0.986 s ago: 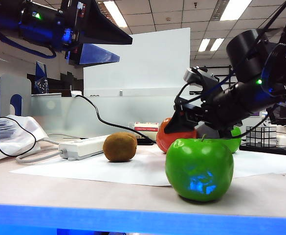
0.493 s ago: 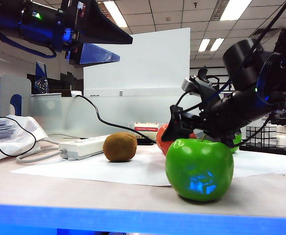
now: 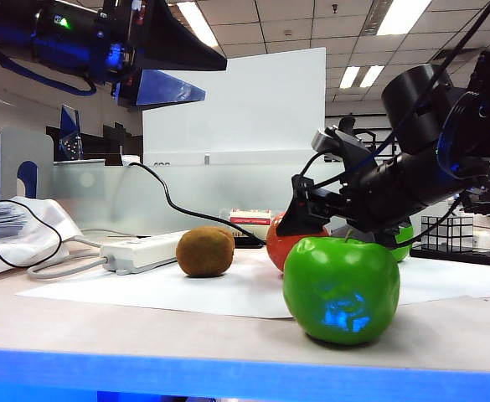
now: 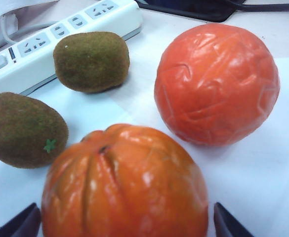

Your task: Put the same fruits together.

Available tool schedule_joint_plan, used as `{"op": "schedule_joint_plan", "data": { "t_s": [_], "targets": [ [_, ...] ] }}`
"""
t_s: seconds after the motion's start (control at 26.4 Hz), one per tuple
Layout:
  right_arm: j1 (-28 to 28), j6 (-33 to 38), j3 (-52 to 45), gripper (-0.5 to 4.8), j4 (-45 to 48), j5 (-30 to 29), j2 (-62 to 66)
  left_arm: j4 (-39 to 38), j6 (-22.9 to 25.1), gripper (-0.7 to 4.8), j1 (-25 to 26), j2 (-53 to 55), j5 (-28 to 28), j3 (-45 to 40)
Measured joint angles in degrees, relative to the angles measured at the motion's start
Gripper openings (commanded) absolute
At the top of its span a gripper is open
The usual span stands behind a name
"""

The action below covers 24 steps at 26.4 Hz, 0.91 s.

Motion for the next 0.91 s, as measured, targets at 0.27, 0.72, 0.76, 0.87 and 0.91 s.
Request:
{"op": "schedule_joint_plan", "data": {
  "t_s": [0.27, 0.72, 0.76, 0.87, 0.91],
  "targets": [
    [0.0, 1.8, 0.0, 4.79, 0.3, 1.7, -0.3, -0.7, 0.0, 4.79, 0.0, 0.0, 0.9, 0.0],
    [-0.8, 2.6, 0.0, 4.79, -1.8, 4.9, -11.5, -24.1, 10.1, 4.79, -2.1, -0.6, 5.1, 0.0],
    [-0.8, 2.7, 0.0, 4.79, -3.1, 4.9, -12.5, -25.5, 11.0, 4.79, -3.0, -0.4, 5.0, -0.1],
    [-0.8, 2.9, 0.0, 4.79, -6.8, 4.9, -15.3, -27.6, 12.7, 4.79, -6.7, 0.6, 5.1, -0.1],
    [-0.8, 2.9, 0.0, 4.79, -8.5, 4.9, -16.5, -27.6, 13.2, 4.79, -7.9, 1.0, 5.1, -0.1]
  ]
}}
